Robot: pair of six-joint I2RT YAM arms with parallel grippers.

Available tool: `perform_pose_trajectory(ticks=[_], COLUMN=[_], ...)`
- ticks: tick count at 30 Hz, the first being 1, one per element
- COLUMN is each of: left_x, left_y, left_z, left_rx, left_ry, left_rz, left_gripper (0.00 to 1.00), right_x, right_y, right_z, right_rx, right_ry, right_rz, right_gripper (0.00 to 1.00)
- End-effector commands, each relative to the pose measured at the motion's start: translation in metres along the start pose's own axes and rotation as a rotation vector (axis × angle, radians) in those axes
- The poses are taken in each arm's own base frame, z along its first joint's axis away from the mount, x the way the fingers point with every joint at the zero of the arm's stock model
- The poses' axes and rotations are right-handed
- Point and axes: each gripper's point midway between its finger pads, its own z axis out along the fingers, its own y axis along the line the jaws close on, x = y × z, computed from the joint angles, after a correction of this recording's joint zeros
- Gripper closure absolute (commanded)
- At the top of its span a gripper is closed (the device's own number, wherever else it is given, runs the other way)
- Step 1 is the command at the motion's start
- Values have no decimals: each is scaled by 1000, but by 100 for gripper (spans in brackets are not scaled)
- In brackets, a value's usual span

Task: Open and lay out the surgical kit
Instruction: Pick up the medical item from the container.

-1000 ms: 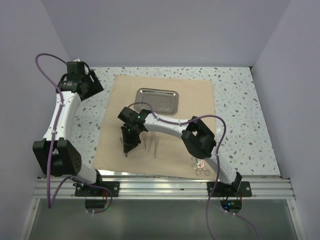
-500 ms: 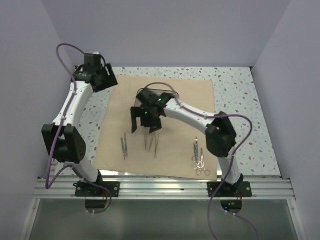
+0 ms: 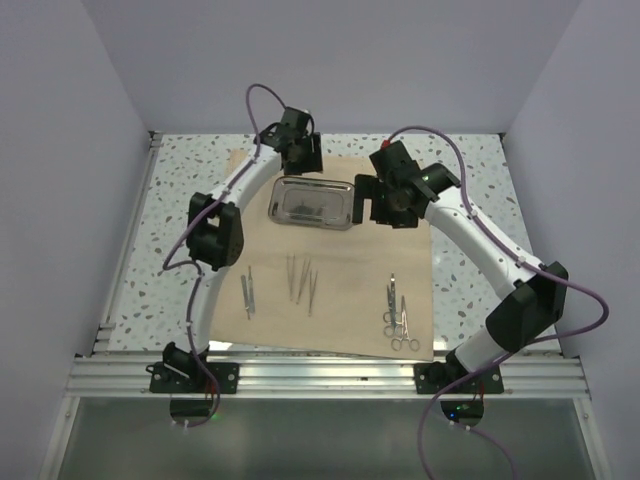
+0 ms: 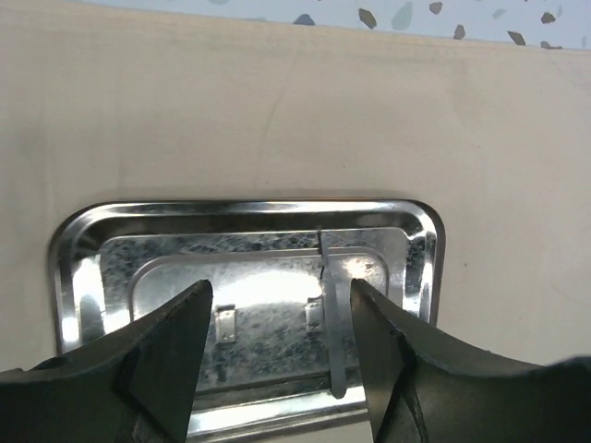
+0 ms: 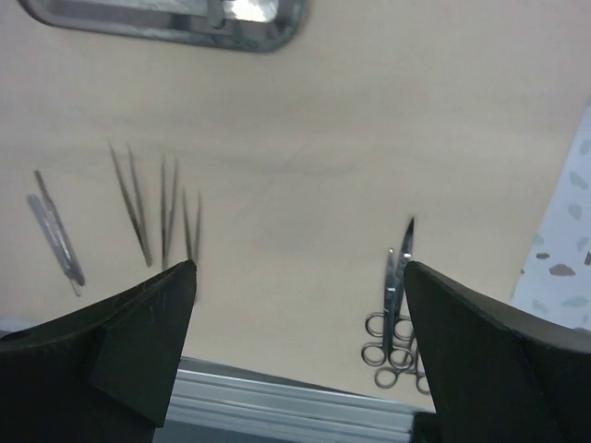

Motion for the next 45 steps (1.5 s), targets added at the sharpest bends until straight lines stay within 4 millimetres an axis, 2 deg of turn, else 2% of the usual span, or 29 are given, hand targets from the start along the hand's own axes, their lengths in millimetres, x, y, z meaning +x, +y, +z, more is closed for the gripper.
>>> perform_pose_trajectory(ticks=[1,3,8,14,18,24,29,35,37,42,45], left_x=[-4,3,18,28,35,58,89,120,127,140,149], left_y=[-26,-31,-44,-47,-37,-22,-1,20,22,22,27], left_z=[13,29,55,78,91,96,96,100,101,104,106], left_rx=[68,82,99,80,17,-88,-200,-267,-274,-286,-297], left_ry=[-22,-26,-28,-40,-53,-13,63,152,168,196,223], left_rz=[-20,-18,27,81,133,239,336,360,369,386,386], left_gripper=[36,37,38,38,37,44,56,69,74,78,85], right_x=[19,20,29,38,37,35,35,37,40,43,44], right_y=[-28,-33,-48,-56,-62,-68,-68,-72,-75,-81,-83], right_z=[1,-1,0,4,4,7,11,13,13,11,9], right_rx=[87,99,135,154,165,170,153,154,157,157,155], right_ry=[49,46,65,97,102,112,115,118,122,121,121], right_rz=[-9,-7,0,10,14,17,32,39,41,52,58], right_gripper=[2,2,2,2,2,2,2,2,2,2,3])
